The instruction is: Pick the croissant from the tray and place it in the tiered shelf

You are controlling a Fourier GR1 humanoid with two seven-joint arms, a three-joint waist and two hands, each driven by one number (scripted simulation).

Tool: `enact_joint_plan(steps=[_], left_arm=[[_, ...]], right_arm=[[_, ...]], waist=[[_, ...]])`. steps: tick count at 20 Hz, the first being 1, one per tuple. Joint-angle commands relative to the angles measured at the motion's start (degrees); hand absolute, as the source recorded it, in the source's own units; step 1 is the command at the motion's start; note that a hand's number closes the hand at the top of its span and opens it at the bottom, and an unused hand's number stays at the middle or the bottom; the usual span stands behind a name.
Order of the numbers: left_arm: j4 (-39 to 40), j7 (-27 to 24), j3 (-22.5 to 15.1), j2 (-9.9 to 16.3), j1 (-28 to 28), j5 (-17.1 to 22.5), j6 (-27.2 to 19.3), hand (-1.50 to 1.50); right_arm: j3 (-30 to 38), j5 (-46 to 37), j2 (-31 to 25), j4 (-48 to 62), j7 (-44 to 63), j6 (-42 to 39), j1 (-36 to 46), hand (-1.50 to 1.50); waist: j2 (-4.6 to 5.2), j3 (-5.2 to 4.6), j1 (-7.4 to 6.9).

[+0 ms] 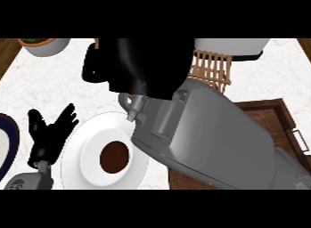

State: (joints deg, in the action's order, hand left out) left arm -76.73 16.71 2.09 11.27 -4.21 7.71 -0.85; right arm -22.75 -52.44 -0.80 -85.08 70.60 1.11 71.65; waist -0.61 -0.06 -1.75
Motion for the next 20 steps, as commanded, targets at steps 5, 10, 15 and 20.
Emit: enact_joint_plan(steps=[5, 10, 15, 20], left_arm=[[-0.1, 0.2, 0.8, -0.1, 0.8, 0.6, 0.1, 0.0], [-1.1, 2.1, 0.9, 0.3, 0.1, 0.8, 0.2, 0.0], [-5.4, 2.7, 0.0, -0.4, 3.3, 0.4, -0.1, 0.0], [-4.1, 1.0, 1.0, 0.5, 4.3, 1.0, 1.8, 0.0]], right_arm=[[13.0, -1.5, 0.1, 14.0, 6.2, -2.6, 12.9, 1.5], [17.7, 1.5, 0.5, 18.1, 2.0, -6.4, 16.2, 1.5], [20.2, 2.6, -1.8, 24.5, -7.0, -6.1, 13.4, 1.5], [21.0, 1.5, -3.9, 27.0, -11.3, -5.9, 12.1, 1.5]], waist=[[0.59, -0.07, 0.53], [0.53, 0.01, 1.02], [0.58, 0.04, 0.7], [0.56, 0.05, 1.05]])
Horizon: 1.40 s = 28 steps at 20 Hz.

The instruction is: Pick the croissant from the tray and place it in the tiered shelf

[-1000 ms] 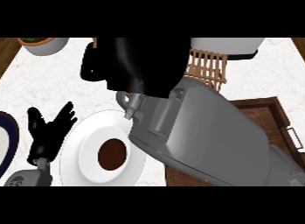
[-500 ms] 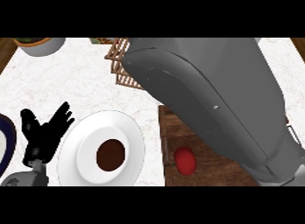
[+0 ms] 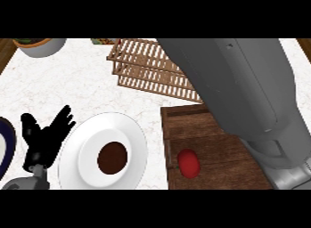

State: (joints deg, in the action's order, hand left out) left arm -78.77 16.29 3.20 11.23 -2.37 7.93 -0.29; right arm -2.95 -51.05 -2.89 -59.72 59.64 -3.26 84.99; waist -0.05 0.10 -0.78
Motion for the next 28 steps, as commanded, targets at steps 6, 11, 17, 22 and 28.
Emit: enact_joint_plan(steps=[6, 11, 17, 22, 28], left_arm=[[0.6, -0.2, 0.3, -0.6, 1.0, -0.1, 0.5, 0.0], [-1.3, 3.1, 0.8, 0.5, -0.5, 1.0, 1.6, 0.0], [1.9, -0.6, -1.1, -2.5, 0.1, -1.6, 0.2, 0.0], [2.3, -0.2, 1.0, -0.3, -0.3, -1.0, 1.3, 0.0], [1.4, 1.2, 1.1, -0.9, -1.1, -0.8, 0.6, 0.0]], right_arm=[[1.6, -3.2, 0.6, 11.0, -4.6, 7.4, -0.9, 1.5], [4.4, -3.5, -2.0, 18.3, -9.9, 10.1, 2.9, 1.5], [5.8, -2.0, -2.0, 20.9, -14.8, 11.0, 2.4, 1.5], [5.9, -1.5, -3.4, 18.0, -16.6, 9.7, 0.2, 1.5], [8.6, -2.0, -1.0, 18.2, -11.3, 17.9, 0.9, 1.5]], waist=[[0.24, -0.15, -0.32], [0.4, -0.15, -0.8], [0.35, -0.15, -0.46], [0.12, -0.12, 0.23], [0.3, -0.13, -0.04]])
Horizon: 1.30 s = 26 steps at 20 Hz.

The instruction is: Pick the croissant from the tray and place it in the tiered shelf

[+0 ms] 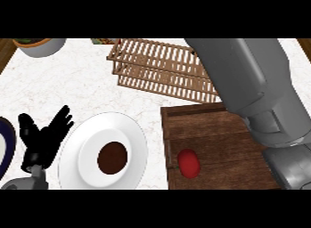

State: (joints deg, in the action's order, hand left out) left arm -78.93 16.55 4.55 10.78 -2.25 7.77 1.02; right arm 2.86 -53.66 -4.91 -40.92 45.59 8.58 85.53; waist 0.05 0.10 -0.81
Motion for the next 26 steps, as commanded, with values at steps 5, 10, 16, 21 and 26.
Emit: enact_joint_plan(steps=[5, 10, 16, 21, 26], left_arm=[[-1.2, 1.5, -0.3, -0.1, 0.6, -0.5, -0.4, 0.0], [3.3, 0.5, -0.7, -2.7, -2.7, -1.5, -2.5, 0.0], [-2.7, 3.4, -0.5, -0.4, 1.5, -0.3, -0.2, 0.0], [2.1, 1.3, 0.3, -0.8, -1.7, -1.1, -0.9, 0.0], [-1.4, 2.7, -0.2, -1.1, 1.6, -1.3, -1.3, 0.0]], right_arm=[[6.4, 2.9, -0.4, -1.3, 0.7, 11.8, -0.4, -1.5], [10.1, 7.3, 0.8, -5.1, -0.3, 16.2, 1.7, -1.5], [12.9, 9.3, -0.2, -10.6, -0.4, 23.2, -1.7, -1.5], [11.7, 2.4, -4.7, -12.2, 5.8, 25.9, -0.6, -1.5], [13.6, 0.8, -8.5, -22.6, 10.6, 24.8, -6.4, -1.5]], waist=[[0.17, -0.1, -0.3], [0.22, -0.13, 0.2], [-0.18, -0.08, 0.24], [-0.26, -0.15, 1.54], [-0.76, -0.05, 2.05]])
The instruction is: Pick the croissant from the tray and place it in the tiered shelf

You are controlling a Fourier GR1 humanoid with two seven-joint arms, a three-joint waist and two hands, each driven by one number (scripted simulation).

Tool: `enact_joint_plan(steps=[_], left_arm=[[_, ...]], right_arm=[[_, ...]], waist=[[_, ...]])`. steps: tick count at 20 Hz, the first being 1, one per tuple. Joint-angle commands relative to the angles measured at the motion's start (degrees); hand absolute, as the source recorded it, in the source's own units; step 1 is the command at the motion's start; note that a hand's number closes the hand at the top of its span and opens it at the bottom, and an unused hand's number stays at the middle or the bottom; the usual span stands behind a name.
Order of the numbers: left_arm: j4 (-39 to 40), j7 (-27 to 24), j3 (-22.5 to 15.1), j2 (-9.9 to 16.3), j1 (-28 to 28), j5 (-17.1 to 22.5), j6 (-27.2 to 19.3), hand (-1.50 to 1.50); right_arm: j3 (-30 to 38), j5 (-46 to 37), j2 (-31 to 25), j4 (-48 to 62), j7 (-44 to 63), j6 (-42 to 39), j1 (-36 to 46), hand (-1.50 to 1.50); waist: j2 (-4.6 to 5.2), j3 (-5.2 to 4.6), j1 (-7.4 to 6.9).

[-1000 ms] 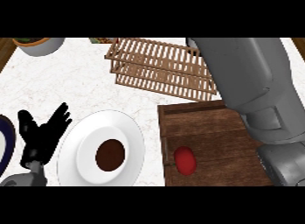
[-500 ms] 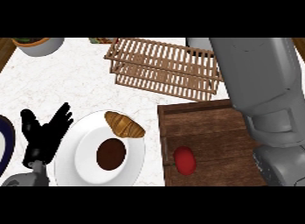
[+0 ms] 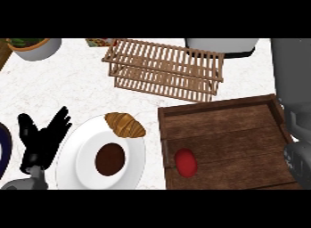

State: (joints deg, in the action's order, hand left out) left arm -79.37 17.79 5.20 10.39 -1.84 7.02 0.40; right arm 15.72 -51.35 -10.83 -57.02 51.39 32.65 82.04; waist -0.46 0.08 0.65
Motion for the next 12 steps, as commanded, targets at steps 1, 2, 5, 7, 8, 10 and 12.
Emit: enact_joint_plan(steps=[1, 2, 5, 7, 8, 10, 12], left_arm=[[0.4, 0.1, 0.0, -1.1, -0.1, 0.3, -0.4, 0.0], [-1.9, 1.8, 0.8, 1.1, 2.4, 1.0, 1.0, 0.0], [3.4, -4.0, 2.4, 1.6, 1.9, 0.7, 2.1, 0.0], [1.5, -2.6, -0.2, -1.7, 2.1, -1.2, -1.0, 0.0], [3.2, -1.5, 1.7, 0.6, -0.5, 0.1, 0.5, 0.0], [1.3, -1.9, 1.3, -0.3, 1.7, 0.4, 0.4, 0.0], [0.3, 0.0, 1.1, 0.6, 0.8, 0.5, 1.1, 0.0]], right_arm=[[1.3, -2.4, -2.9, -8.1, 6.3, 1.2, -4.1, -1.5], [2.4, -1.0, -3.9, -11.7, 6.7, -0.7, -6.2, -1.5], [3.6, 1.1, -5.0, -20.9, 9.4, -5.0, -10.7, -1.5], [4.4, 5.1, -6.8, -27.6, 9.7, -10.4, -14.1, -1.5], [4.5, 6.3, -7.5, -30.4, 9.6, -11.9, -16.2, -1.5], [5.1, 8.9, -8.4, -37.7, 11.0, -15.4, -21.2, -1.5], [3.8, 8.8, -7.8, -44.6, 13.9, -17.2, -24.7, -1.5]], waist=[[-0.18, -0.06, 0.83], [-0.41, -0.01, 0.84], [-0.3, -0.08, 1.45], [-0.3, -0.03, 1.39], [-0.1, -0.05, 1.16], [-0.2, -0.04, 1.15], [-0.15, -0.06, 0.84]])
